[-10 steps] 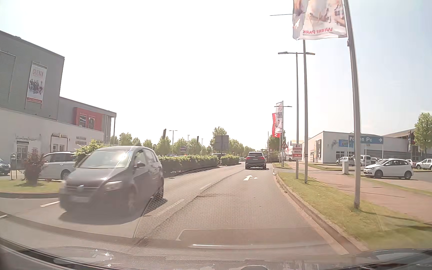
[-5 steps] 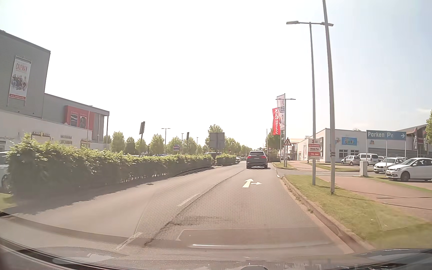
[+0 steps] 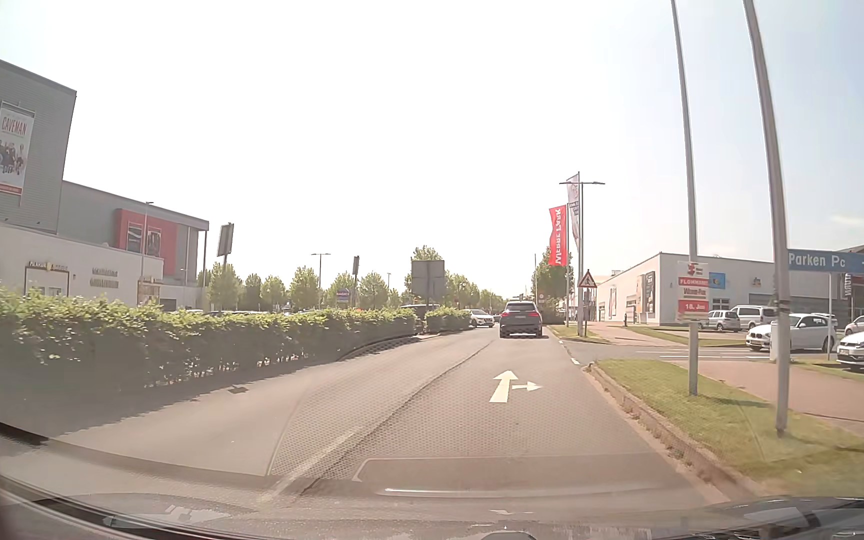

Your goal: Follow the waypoints while adhering to traffic rules and regulations

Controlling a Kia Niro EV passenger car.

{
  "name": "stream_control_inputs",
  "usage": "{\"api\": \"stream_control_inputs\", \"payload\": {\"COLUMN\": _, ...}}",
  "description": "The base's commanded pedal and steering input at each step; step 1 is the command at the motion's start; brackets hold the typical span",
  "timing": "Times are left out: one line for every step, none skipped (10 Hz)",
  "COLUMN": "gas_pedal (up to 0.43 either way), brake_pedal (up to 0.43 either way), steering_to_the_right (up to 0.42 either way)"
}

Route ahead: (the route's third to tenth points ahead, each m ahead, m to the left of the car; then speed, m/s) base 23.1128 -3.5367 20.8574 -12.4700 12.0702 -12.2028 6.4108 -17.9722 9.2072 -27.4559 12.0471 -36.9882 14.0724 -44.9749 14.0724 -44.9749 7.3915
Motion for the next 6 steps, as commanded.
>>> {"api": "stream_control_inputs", "payload": {"gas_pedal": 0.0, "brake_pedal": 0.067, "steering_to_the_right": 0.015}}
{"api": "stream_control_inputs", "payload": {"gas_pedal": 0.0, "brake_pedal": 0.067, "steering_to_the_right": 0.018}}
{"api": "stream_control_inputs", "payload": {"gas_pedal": 0.0, "brake_pedal": 0.098, "steering_to_the_right": 0.02}}
{"api": "stream_control_inputs", "payload": {"gas_pedal": 0.0, "brake_pedal": 0.122, "steering_to_the_right": 0.02}}
{"api": "stream_control_inputs", "payload": {"gas_pedal": 0.0, "brake_pedal": 0.14, "steering_to_the_right": 0.02}}
{"api": "stream_control_inputs", "payload": {"gas_pedal": 0.0, "brake_pedal": 0.146, "steering_to_the_right": 0.019}}
